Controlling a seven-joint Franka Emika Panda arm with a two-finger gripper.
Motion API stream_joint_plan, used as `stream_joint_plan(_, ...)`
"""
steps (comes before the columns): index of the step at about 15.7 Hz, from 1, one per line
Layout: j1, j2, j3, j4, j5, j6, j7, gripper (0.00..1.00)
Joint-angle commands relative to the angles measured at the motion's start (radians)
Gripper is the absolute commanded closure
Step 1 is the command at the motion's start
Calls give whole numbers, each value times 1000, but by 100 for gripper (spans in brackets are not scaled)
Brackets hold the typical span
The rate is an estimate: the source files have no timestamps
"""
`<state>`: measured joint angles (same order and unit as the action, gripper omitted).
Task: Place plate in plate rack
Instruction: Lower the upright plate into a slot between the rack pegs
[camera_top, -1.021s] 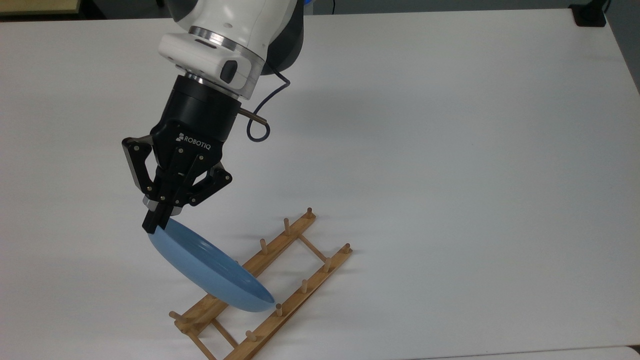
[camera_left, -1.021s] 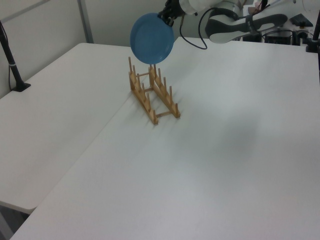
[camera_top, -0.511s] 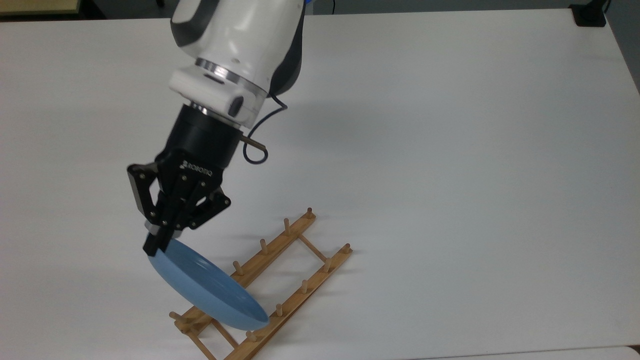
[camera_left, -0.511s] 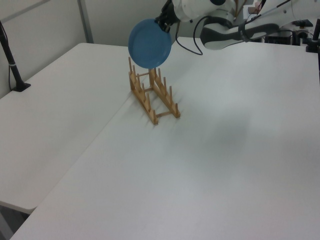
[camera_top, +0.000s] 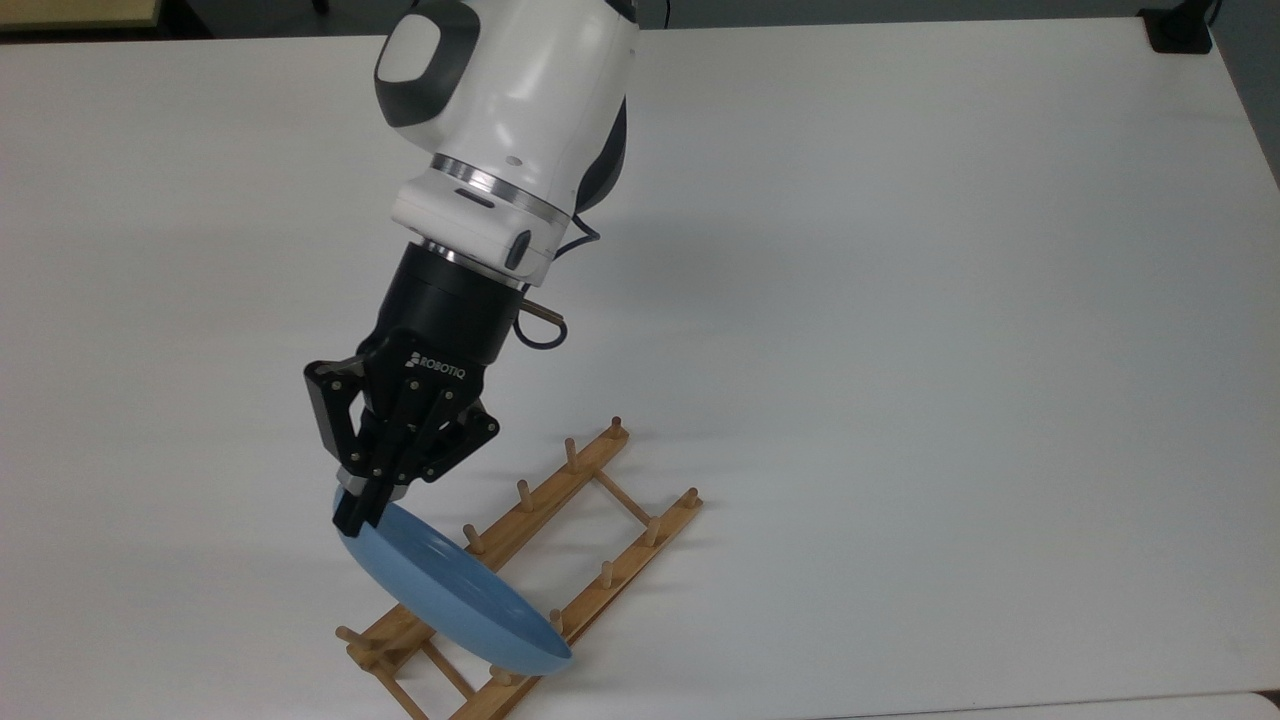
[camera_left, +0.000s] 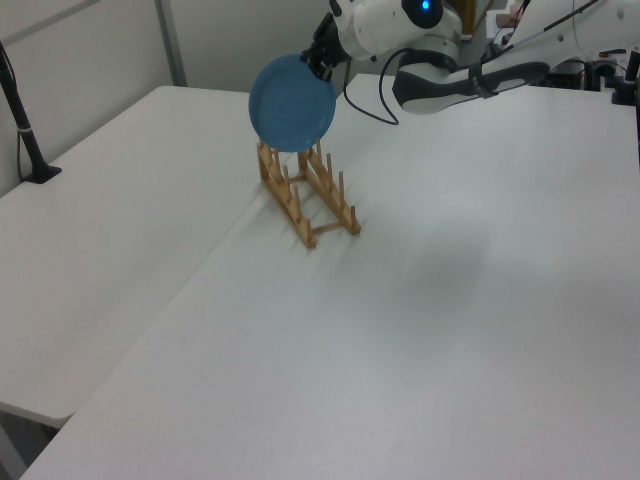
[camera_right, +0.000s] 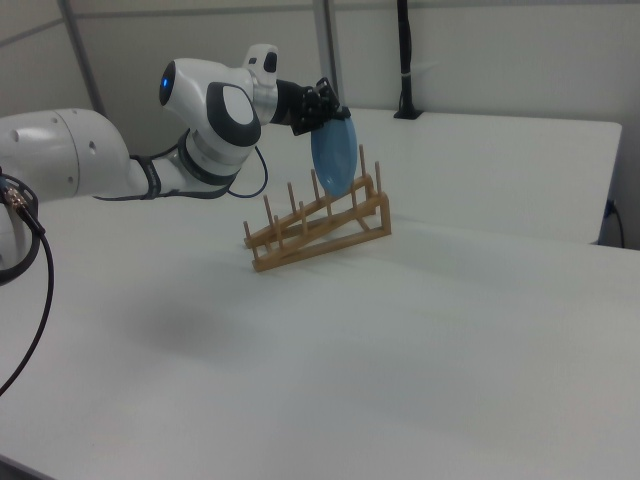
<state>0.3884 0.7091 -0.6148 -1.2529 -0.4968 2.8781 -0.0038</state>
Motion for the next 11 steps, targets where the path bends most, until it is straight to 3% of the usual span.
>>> stream_joint_plan(1, 32, 18, -22, 17, -32, -28, 44, 100)
stream_joint_plan(3, 35, 20, -17, 12, -32, -29, 44, 100)
stream_joint_plan(5, 38, 20, -16, 10, -31, -29, 45, 93)
stream_joint_plan(6, 38, 20, -16, 10, -31, -28, 54, 83)
stream_joint_plan(7, 38, 20, -14, 9, -31, -28, 73, 68)
stream_joint_plan(9, 41, 20, -14, -9, -32, -28, 100, 58)
stream_joint_plan(11, 47, 20, -8, -11, -32, -28, 128, 39)
